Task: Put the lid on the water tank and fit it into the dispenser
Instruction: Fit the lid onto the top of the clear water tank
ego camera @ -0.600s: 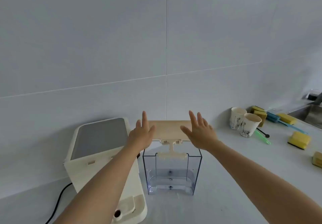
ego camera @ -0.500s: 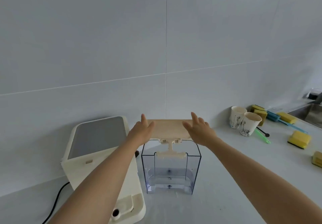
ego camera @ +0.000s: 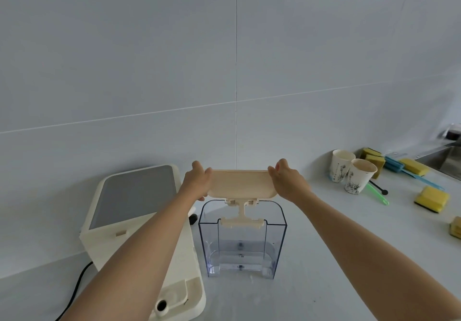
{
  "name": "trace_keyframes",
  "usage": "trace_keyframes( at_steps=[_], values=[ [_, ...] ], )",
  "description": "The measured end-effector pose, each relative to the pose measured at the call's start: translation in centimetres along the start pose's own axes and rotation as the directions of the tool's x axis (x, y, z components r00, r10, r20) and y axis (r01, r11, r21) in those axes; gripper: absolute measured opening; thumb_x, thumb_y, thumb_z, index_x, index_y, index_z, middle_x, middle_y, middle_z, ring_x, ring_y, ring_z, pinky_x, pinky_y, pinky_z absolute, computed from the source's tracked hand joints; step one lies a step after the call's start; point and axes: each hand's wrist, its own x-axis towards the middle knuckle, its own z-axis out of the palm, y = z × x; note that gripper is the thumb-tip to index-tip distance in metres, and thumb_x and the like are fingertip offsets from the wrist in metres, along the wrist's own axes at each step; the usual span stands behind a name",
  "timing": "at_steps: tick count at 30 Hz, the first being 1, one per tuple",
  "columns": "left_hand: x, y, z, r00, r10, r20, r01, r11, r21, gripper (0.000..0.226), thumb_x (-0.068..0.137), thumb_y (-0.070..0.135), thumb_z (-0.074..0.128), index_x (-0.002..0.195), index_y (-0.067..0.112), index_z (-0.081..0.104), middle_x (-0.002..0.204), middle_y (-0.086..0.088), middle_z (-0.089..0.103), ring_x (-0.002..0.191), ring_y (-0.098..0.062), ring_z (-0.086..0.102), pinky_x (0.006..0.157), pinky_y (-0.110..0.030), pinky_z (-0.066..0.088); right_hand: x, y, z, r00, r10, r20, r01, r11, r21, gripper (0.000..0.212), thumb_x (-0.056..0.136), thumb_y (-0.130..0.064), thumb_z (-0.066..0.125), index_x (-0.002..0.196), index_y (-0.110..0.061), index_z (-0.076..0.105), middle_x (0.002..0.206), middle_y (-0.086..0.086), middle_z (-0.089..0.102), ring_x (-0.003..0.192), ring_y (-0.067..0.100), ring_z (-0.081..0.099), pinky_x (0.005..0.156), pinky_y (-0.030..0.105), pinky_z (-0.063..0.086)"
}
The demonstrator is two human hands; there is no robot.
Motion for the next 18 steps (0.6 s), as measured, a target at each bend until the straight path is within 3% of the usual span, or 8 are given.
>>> trace_keyframes(
  at_steps=[3,6,11,14,16,18],
  values=[
    [-0.4,0.1,-0.4,0.999,-0.001,-0.053,0.0,1.0,-0.015,0.033,0.096,0.024,0.027,0.114,0.0,0.041,0.089,-0.013,0.049,0.05,-0.017,0.049,0.033,-0.023,0.04,-0.2,0.1,-0.1,1.0,0.002,-0.03,-0.002,1.0,0.009,0.027,0.094,-0.037,0.027,0.094,-0.011,0.035,0.082,0.009,0.052,0.081,0.031,0.049,0.07,0.035,0.036],
    [-0.9,0.0,-0.9,0.997,0.002,-0.075,-0.004,1.0,-0.02,0.023,0.095,0.018,0.028,0.094,0.001,0.044,0.073,-0.013,0.051,0.044,-0.02,0.049,0.023,-0.014,0.035,-0.8,0.4,-0.2,0.998,0.009,-0.057,-0.007,1.0,0.027,0.028,0.093,-0.037,0.03,0.09,-0.01,0.035,0.069,0.003,0.046,0.078,0.03,0.049,0.063,0.032,0.034],
    [-2.1,-0.8,-1.1,0.998,0.025,-0.054,-0.022,0.999,0.05,0.025,0.087,0.005,0.032,0.063,0.005,0.036,0.052,-0.013,0.05,0.022,-0.013,0.047,0.022,-0.01,0.029,-2.4,1.3,0.0,0.995,-0.025,-0.094,0.025,1.0,0.002,0.022,0.091,-0.03,0.033,0.087,-0.009,0.038,0.064,0.003,0.043,0.063,0.024,0.043,0.05,0.029,0.027],
    [-3.0,-1.4,-0.6,0.998,0.048,-0.052,-0.04,0.991,0.13,0.03,0.088,0.003,0.03,0.058,0.007,0.034,0.051,-0.013,0.05,0.037,-0.022,0.053,0.028,-0.014,0.036,-3.6,2.0,0.5,0.992,-0.067,-0.109,0.061,0.997,-0.052,0.018,0.091,-0.026,0.034,0.085,-0.009,0.038,0.061,0.002,0.041,0.056,0.019,0.038,0.048,0.028,0.026],
    [-3.8,-1.6,-0.3,0.997,0.06,-0.053,-0.048,0.977,0.207,0.033,0.089,0.001,0.032,0.056,0.007,0.033,0.064,-0.019,0.059,0.06,-0.037,0.065,0.048,-0.026,0.048,-4.3,2.5,0.9,0.987,-0.114,-0.115,0.098,0.985,-0.14,0.016,0.092,-0.025,0.033,0.086,-0.01,0.038,0.059,0.002,0.04,0.06,0.023,0.041,0.048,0.027,0.025],
    [-4.6,-1.7,0.0,0.996,0.076,-0.046,-0.058,0.949,0.31,0.031,0.088,-0.001,0.035,0.058,0.005,0.035,0.083,-0.024,0.062,0.084,-0.042,0.064,0.067,-0.036,0.048,-4.9,3.0,1.4,0.982,-0.161,-0.102,0.133,0.963,-0.234,0.015,0.093,-0.025,0.032,0.087,-0.012,0.037,0.058,0.001,0.04,0.064,0.027,0.044,0.047,0.027,0.025]
  ],
)
